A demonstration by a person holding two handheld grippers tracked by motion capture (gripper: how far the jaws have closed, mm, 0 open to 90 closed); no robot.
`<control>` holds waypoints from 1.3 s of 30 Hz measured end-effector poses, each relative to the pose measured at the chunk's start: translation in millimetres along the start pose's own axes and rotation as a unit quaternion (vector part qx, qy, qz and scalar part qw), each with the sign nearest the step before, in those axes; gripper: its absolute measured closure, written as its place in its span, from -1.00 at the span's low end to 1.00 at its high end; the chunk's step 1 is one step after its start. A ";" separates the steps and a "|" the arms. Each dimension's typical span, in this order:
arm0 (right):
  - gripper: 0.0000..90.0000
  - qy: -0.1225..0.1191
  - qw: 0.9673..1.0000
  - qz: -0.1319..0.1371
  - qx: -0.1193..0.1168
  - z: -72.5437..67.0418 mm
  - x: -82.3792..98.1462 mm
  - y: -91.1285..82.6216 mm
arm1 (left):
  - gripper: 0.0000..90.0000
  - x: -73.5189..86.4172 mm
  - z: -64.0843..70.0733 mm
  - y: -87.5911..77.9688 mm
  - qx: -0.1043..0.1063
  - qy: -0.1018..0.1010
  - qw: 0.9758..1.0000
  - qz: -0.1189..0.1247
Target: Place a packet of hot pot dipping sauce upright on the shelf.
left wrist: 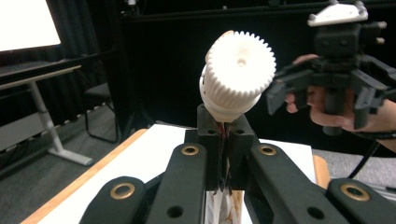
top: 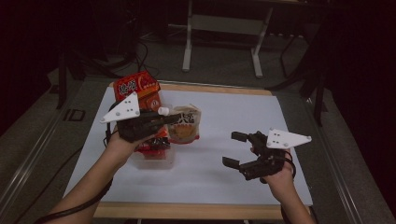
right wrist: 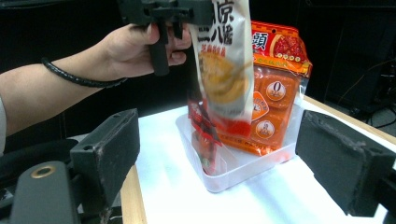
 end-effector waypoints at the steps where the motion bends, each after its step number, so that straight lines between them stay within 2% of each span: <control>1: -0.69 0.001 1.000 -0.001 0.001 0.3 0.5 -0.7 | 0.96 -0.3 -2.1 -1.2 -0.006 0.001 1.000 0.001; 2: -0.69 0.003 1.000 -0.002 0.001 0.6 0.9 -1.4 | 0.96 -0.4 -5.6 -3.3 -0.006 0.001 1.000 0.003; 4: -0.69 0.008 1.000 0.000 -0.001 1.5 1.7 -3.0 | 0.96 0.1 -11.5 -7.0 -0.019 0.002 1.000 0.004; 5: -0.69 0.011 1.000 -0.002 -0.002 1.6 2.6 -4.1 | 0.96 0.6 -13.6 -8.4 -0.016 0.001 1.000 0.006; 10: -0.69 0.017 1.000 -0.010 -0.002 3.7 8.3 -4.4 | 0.96 8.4 -29.2 -17.6 -0.031 -0.003 0.999 0.012; 12: -0.69 0.020 1.000 -0.013 -0.005 3.8 10.3 -4.2 | 0.96 9.9 -31.5 -19.1 -0.034 -0.003 0.999 0.013; 13: -0.69 0.021 1.000 -0.012 -0.007 3.8 11.2 -4.2 | 0.96 14.7 -39.3 -23.3 -0.038 -0.012 0.999 0.018; 17: -0.68 0.023 1.000 -0.012 -0.009 4.5 12.6 -3.7 | 0.96 25.4 -51.5 -28.6 -0.055 -0.019 0.998 0.013; 22: -0.68 0.027 0.999 -0.015 -0.011 5.3 15.4 -2.4 | 0.96 43.5 -62.9 -32.5 -0.055 -0.038 0.998 0.008; 28: -0.68 0.030 0.999 -0.019 -0.013 6.3 18.7 -1.1 | 0.96 63.8 -67.6 -34.4 -0.048 -0.049 0.998 -0.010; 30: -0.68 0.030 0.999 -0.020 -0.012 6.9 19.2 -1.2 | 0.96 68.8 -67.0 -34.9 -0.049 -0.044 0.998 -0.016; 39: -0.68 0.039 0.999 -0.017 -0.016 8.5 20.8 -1.1 | 0.96 83.3 -62.5 -35.4 -0.022 -0.057 0.998 -0.025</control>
Point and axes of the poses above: each handheld gripper's, and its own axes: y roughly forward along the jaws, x roughly out of its underside, z roughly to its right, the point moved 5 cm from there along y, roughly forward along the jaws
